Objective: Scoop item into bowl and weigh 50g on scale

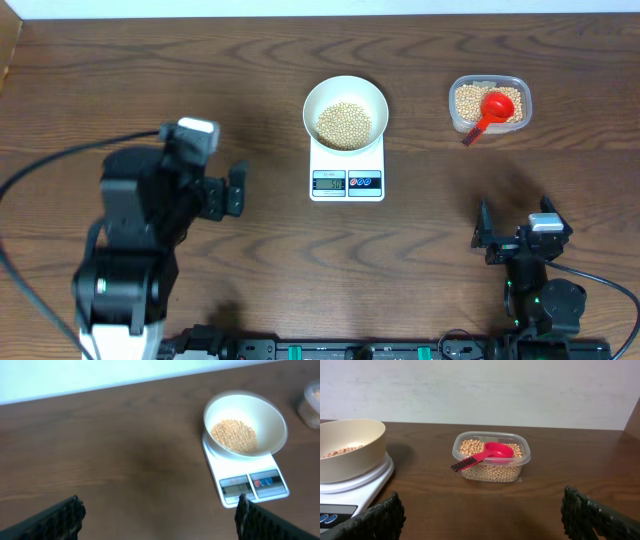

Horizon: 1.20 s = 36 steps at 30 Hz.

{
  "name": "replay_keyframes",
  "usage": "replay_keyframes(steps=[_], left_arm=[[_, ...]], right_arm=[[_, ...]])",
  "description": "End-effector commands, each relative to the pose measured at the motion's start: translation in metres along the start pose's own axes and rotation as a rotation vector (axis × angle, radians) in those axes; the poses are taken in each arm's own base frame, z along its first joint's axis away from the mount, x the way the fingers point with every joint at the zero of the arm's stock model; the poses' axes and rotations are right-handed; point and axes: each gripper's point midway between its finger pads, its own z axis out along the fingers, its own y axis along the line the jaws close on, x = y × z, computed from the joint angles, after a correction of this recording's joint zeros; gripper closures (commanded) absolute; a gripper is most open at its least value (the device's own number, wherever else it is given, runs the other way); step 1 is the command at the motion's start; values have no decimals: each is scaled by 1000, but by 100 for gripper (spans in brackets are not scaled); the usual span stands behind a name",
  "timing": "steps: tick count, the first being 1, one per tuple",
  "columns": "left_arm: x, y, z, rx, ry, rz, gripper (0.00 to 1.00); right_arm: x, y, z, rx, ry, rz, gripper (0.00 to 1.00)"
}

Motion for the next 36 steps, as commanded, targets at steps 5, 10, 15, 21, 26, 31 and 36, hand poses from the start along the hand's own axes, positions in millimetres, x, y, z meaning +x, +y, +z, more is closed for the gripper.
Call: replay_keyframes(steps=[5, 10, 15, 21, 26, 31, 36], left_arm=[[26, 16, -16, -102, -173, -36, 2], [44, 20, -20, -145, -290, -31, 2], [68, 26, -22, -223, -376, -29, 2], [89, 38, -22, -317, -444, -41, 2], [111, 55, -14, -406, -449, -151, 2], [124, 64, -2, -454, -425, -161, 2], [143, 64, 15, -453, -377, -162, 2]], right_arm=[[0, 4, 0, -17, -3, -12, 1], [0, 4, 0, -17, -3, -13, 1], [0, 4, 0, -17, -3, -12, 1], [0, 4, 0, -17, -3, -12, 1], [0, 4, 0, -17, -3, -12, 1], [0, 4, 0, -17, -3, -12, 1], [0, 4, 0, -17, -3, -13, 1]])
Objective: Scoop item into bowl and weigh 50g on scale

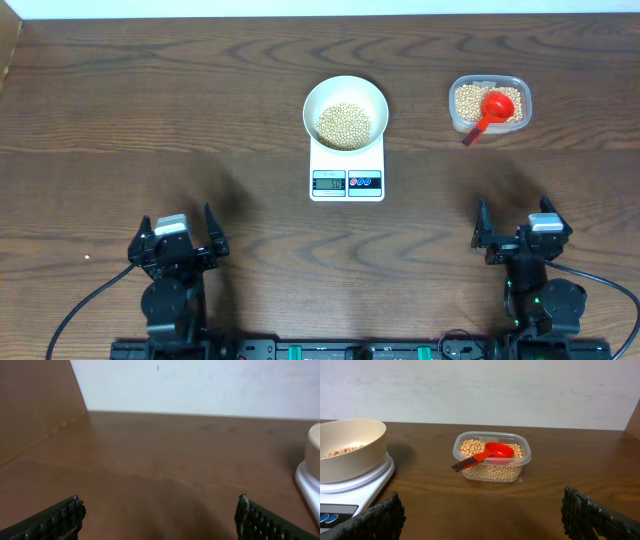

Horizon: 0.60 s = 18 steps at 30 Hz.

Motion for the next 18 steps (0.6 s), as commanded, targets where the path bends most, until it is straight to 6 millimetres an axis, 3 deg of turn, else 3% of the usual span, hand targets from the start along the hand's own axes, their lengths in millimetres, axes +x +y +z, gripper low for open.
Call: replay_keyframes(steps=[1, 8, 18], left_arm=[[16, 5, 5, -37, 26, -8, 2], [33, 1, 12, -24, 41, -6, 2], [28, -8, 16, 28, -16, -12, 2]], right_arm=[[0, 3, 0, -16, -3, -12, 1], [0, 3, 0, -16, -2, -12, 1], [0, 3, 0, -16, -2, -12, 1]])
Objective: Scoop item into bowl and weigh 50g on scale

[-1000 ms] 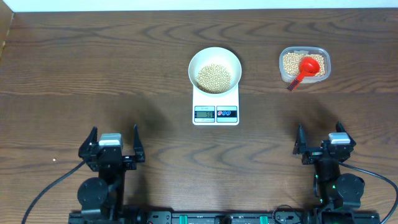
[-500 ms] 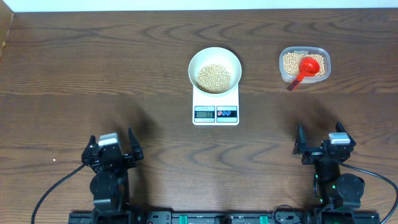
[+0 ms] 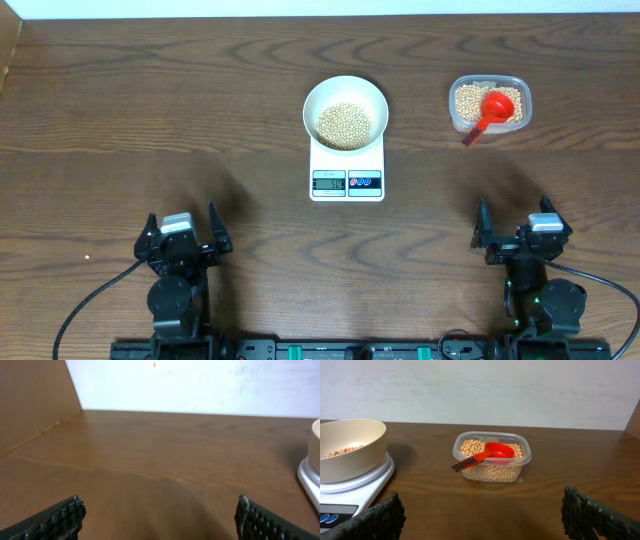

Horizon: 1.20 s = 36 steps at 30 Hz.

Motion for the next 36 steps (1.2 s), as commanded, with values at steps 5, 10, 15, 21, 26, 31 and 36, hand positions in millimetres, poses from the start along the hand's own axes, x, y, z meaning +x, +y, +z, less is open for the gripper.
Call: replay_keyframes(steps=[5, 10, 15, 21, 26, 31, 36], left_arm=[[12, -3, 6, 10, -10, -4, 2], [13, -3, 6, 10, -9, -4, 2], [12, -10, 6, 54, -10, -14, 2], [12, -10, 6, 54, -9, -10, 2], [13, -11, 6, 54, -7, -10, 2], [13, -11, 6, 54, -7, -10, 2], [13, -11, 6, 54, -7, -10, 2]], right_arm=[[0, 3, 0, -16, -2, -12, 1], [0, 3, 0, -16, -2, -12, 1], [0, 3, 0, -16, -2, -12, 1], [0, 3, 0, -16, -2, -12, 1], [0, 3, 0, -16, -2, -12, 1], [0, 3, 0, -16, -2, -12, 1], [0, 3, 0, -16, -2, -12, 1]])
